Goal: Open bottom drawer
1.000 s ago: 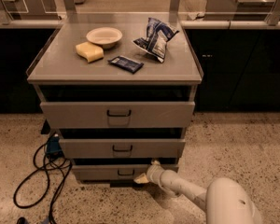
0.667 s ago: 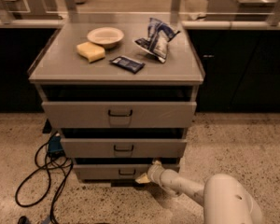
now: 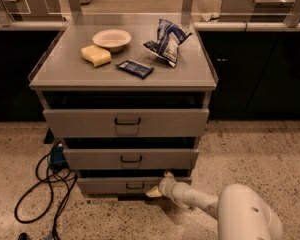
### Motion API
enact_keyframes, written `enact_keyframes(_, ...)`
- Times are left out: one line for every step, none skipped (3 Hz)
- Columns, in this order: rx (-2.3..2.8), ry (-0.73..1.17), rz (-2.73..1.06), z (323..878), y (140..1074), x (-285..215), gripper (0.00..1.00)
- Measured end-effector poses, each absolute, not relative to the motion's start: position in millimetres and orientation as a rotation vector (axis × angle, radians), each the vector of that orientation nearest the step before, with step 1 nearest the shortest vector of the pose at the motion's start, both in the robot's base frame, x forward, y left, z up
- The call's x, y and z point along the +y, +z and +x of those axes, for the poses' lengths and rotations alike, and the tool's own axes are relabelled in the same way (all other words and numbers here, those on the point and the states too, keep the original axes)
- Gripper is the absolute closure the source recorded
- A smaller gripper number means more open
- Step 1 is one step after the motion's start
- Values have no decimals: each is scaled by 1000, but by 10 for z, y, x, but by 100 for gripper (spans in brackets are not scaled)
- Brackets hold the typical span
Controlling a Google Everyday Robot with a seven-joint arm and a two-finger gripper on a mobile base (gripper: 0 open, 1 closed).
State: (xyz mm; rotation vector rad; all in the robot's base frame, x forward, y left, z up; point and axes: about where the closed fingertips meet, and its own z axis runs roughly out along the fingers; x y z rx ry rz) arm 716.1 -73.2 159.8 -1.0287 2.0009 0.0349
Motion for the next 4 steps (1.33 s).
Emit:
enact_keyframes(2001, 35, -1029, 7161, 1598, -732, 19)
enact_keyframes(2001, 35, -1029, 7161, 1598, -732, 42)
enact_keyframes(2001, 35, -1029, 7161, 1598, -731, 65)
enact_keyframes(2001, 35, -1029, 7161, 1598, -731, 88)
